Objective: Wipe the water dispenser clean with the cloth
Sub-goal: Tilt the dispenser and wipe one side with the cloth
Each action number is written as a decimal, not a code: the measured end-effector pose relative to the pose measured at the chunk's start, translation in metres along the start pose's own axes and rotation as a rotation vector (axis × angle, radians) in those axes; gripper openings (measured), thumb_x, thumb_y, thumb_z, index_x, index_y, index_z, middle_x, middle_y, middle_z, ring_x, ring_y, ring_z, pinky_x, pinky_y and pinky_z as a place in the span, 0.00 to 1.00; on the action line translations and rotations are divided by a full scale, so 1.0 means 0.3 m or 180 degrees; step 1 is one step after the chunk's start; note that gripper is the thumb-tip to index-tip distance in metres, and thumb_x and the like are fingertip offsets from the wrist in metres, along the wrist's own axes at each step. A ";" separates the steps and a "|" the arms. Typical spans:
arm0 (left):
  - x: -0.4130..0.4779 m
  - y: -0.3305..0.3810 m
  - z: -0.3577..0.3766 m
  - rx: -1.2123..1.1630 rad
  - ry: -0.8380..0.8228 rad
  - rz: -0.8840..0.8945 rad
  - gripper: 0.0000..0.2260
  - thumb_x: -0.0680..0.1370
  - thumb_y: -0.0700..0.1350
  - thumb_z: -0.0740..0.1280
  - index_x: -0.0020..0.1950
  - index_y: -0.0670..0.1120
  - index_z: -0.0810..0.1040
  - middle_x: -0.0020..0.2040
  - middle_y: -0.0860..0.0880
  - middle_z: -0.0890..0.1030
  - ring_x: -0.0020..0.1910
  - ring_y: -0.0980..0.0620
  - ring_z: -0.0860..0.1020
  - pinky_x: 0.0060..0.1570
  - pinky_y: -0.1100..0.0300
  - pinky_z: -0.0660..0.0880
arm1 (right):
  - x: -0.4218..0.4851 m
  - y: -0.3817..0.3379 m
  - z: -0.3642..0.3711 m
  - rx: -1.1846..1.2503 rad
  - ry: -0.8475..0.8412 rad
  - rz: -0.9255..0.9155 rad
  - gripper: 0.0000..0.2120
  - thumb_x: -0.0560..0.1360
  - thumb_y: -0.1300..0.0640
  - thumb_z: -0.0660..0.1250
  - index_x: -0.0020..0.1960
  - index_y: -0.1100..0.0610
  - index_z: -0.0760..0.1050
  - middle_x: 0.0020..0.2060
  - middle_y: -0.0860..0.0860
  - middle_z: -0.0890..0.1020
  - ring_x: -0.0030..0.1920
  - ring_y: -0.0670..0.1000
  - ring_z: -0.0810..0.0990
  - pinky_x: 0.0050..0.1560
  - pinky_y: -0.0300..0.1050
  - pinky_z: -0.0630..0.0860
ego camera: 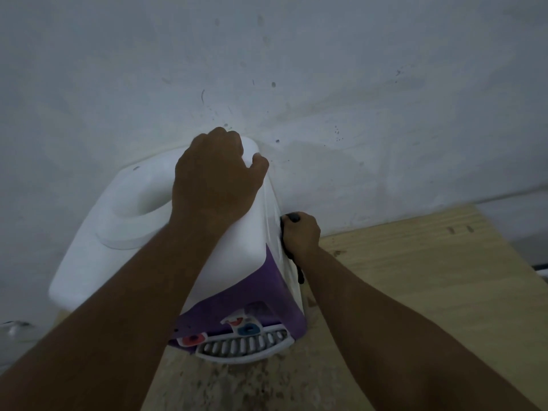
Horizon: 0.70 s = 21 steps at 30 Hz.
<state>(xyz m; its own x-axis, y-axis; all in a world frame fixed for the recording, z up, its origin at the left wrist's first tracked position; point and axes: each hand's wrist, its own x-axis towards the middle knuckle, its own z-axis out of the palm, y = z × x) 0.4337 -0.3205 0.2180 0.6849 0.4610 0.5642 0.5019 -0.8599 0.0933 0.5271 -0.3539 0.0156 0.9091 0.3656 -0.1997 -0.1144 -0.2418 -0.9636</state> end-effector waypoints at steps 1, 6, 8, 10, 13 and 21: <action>0.000 0.000 0.001 0.0003 0.0012 0.0008 0.13 0.75 0.55 0.63 0.40 0.47 0.71 0.40 0.51 0.73 0.42 0.50 0.70 0.43 0.56 0.65 | 0.005 -0.005 -0.002 0.0051 -0.0025 0.0107 0.10 0.78 0.58 0.64 0.52 0.60 0.82 0.49 0.55 0.84 0.49 0.55 0.81 0.53 0.46 0.78; -0.001 0.000 0.004 0.0015 0.0012 0.0004 0.12 0.75 0.55 0.63 0.40 0.47 0.72 0.41 0.51 0.74 0.42 0.51 0.69 0.43 0.57 0.65 | -0.032 -0.039 -0.026 0.0877 -0.0150 -0.0153 0.10 0.77 0.59 0.63 0.53 0.55 0.82 0.47 0.49 0.83 0.48 0.48 0.81 0.50 0.42 0.78; -0.002 0.001 0.004 0.0017 0.0013 0.0008 0.12 0.75 0.56 0.63 0.41 0.47 0.72 0.41 0.51 0.74 0.42 0.51 0.69 0.43 0.57 0.65 | -0.049 -0.016 -0.026 0.0859 -0.0249 -0.0441 0.13 0.77 0.60 0.62 0.57 0.53 0.81 0.51 0.48 0.83 0.51 0.47 0.80 0.54 0.42 0.77; 0.000 0.001 0.005 0.0011 0.0002 0.0001 0.12 0.75 0.56 0.63 0.40 0.47 0.72 0.41 0.52 0.74 0.43 0.51 0.68 0.43 0.57 0.65 | -0.044 0.026 -0.026 0.0528 -0.0341 -0.0730 0.16 0.77 0.62 0.60 0.61 0.52 0.79 0.56 0.48 0.81 0.55 0.47 0.79 0.59 0.43 0.76; 0.001 0.000 0.004 0.0025 0.0014 0.0019 0.13 0.75 0.56 0.63 0.39 0.48 0.70 0.40 0.52 0.73 0.42 0.51 0.68 0.43 0.57 0.64 | -0.021 0.084 -0.028 0.0381 -0.0414 -0.0682 0.18 0.78 0.65 0.60 0.62 0.53 0.79 0.57 0.49 0.82 0.56 0.48 0.79 0.62 0.45 0.75; 0.000 -0.001 0.006 0.0075 0.0052 0.0026 0.13 0.75 0.56 0.64 0.39 0.47 0.71 0.40 0.50 0.74 0.41 0.50 0.69 0.42 0.56 0.64 | 0.030 0.143 -0.043 -0.0588 -0.0956 -0.0428 0.15 0.81 0.62 0.56 0.62 0.58 0.78 0.55 0.52 0.80 0.55 0.53 0.78 0.60 0.48 0.74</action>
<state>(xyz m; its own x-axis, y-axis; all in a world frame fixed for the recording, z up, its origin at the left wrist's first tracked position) 0.4346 -0.3198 0.2165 0.6806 0.4501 0.5782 0.5086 -0.8582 0.0694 0.5357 -0.3725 -0.0252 0.7500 0.6457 -0.1434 0.0969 -0.3217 -0.9419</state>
